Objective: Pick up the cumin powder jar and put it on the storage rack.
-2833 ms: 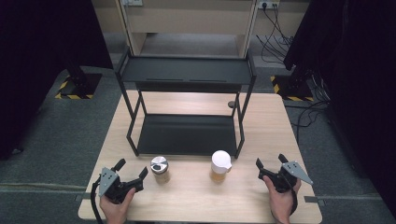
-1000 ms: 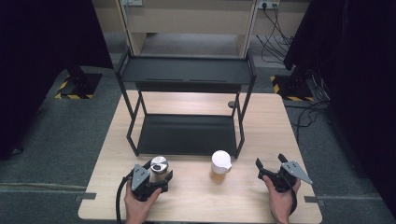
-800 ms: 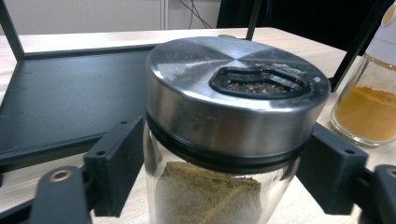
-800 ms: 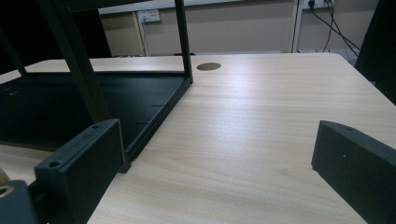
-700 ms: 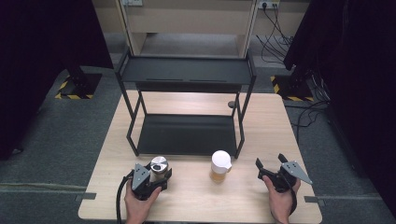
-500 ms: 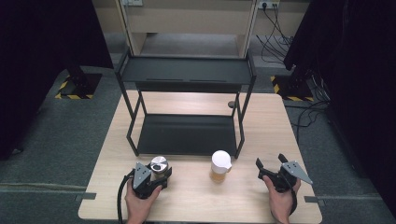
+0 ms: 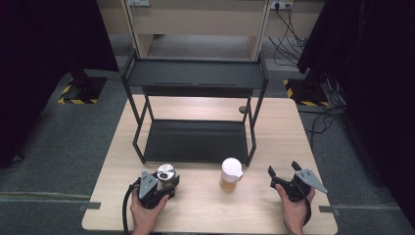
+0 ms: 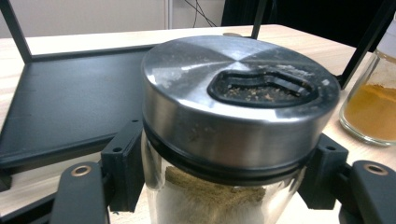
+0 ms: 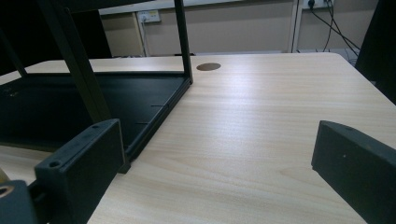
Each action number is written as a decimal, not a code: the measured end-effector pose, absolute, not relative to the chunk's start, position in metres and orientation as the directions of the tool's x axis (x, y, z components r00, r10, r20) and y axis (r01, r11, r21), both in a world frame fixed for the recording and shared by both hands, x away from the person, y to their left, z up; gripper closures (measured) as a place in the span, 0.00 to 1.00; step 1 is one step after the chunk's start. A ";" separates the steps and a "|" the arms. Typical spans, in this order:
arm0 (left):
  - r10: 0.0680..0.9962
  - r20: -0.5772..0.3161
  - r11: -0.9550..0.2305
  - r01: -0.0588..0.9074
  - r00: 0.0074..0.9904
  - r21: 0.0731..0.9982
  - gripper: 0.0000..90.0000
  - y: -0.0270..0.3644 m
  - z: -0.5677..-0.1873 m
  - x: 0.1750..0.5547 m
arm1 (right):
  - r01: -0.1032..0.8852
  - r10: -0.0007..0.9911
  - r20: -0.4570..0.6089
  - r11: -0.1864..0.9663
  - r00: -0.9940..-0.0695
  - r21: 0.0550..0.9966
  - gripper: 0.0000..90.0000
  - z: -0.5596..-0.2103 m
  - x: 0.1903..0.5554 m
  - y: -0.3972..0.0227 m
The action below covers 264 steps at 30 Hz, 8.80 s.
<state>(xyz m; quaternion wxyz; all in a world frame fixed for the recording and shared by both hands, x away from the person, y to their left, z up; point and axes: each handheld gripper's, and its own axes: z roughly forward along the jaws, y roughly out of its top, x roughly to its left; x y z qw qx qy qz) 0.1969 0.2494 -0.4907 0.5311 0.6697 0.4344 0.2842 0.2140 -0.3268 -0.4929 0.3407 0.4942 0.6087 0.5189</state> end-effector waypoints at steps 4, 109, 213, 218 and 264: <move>0.886 -0.073 -0.051 0.252 0.457 0.966 0.33 0.250 -0.488 0.193 | 0.248 0.955 0.098 -0.027 -0.279 0.968 0.03 -0.493 0.214 -0.327; 0.906 0.081 -0.031 -0.127 0.415 0.991 0.34 0.223 -0.316 0.253 | 0.244 0.955 0.091 -0.020 -0.284 0.969 0.03 -0.493 0.214 -0.326; 0.967 -0.034 0.033 0.010 0.253 0.999 0.34 0.205 -0.245 0.367 | 0.246 0.951 0.092 -0.017 -0.296 0.969 0.03 -0.493 0.215 -0.327; 0.966 -0.036 0.035 0.008 0.256 0.999 0.34 0.206 -0.246 0.368 | 0.247 0.951 0.092 -0.017 -0.296 0.969 0.03 -0.493 0.215 -0.327; 0.967 0.050 -0.010 -0.159 0.250 0.987 0.00 0.210 -0.272 0.324 | 0.249 0.950 0.091 -0.015 -0.297 0.968 0.03 -0.492 0.215 -0.327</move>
